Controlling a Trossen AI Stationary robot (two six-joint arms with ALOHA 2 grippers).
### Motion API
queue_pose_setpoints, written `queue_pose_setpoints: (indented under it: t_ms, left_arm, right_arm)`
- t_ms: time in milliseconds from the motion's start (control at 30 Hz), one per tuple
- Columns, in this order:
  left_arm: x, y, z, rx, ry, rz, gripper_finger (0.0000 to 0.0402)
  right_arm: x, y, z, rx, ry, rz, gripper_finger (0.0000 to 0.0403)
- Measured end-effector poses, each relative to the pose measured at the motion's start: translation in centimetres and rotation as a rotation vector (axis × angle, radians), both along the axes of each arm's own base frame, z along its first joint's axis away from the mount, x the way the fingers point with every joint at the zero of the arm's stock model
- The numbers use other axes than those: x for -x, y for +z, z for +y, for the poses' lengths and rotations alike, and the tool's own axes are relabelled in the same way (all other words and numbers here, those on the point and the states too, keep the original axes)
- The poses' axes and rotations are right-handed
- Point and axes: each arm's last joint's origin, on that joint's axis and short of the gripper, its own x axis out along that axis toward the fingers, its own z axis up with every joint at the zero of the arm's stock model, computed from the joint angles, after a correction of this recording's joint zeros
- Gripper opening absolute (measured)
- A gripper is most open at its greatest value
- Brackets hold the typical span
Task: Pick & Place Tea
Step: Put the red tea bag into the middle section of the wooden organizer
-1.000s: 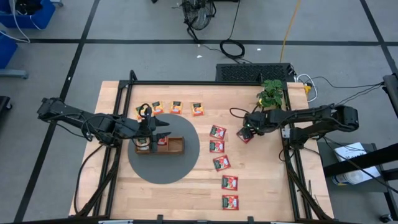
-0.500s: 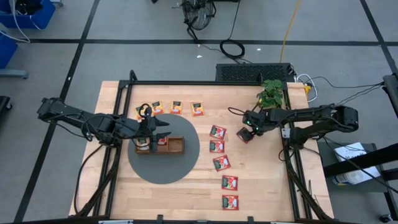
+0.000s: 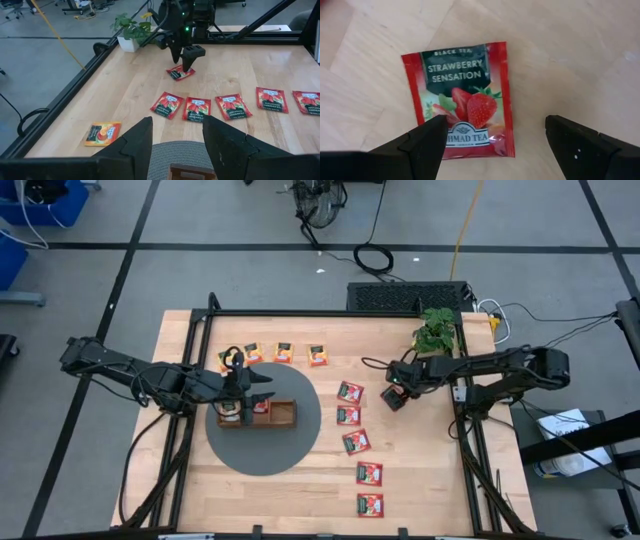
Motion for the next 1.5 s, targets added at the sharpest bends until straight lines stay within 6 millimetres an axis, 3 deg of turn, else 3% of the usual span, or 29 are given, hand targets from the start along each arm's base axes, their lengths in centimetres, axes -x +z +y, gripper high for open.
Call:
queue_pose_setpoints:
  t_ms: [367,1033,1500]
  left_arm:
    - [0.0,0.0,0.0,0.0,0.0,0.0,0.0177]
    - [0.0,0.0,0.0,0.0,0.0,0.0,0.0177]
    - [0.0,0.0,0.0,0.0,0.0,0.0,0.0177]
  right_arm:
    - [-0.7,0.9,0.6,-0.083,0.019,-0.079,0.0313]
    - [-1.4,-2.4,1.8,-0.077,0.051,0.119,0.0312]
    - [-0.5,-2.6,1.9,-0.09,0.086,0.212,0.0198]
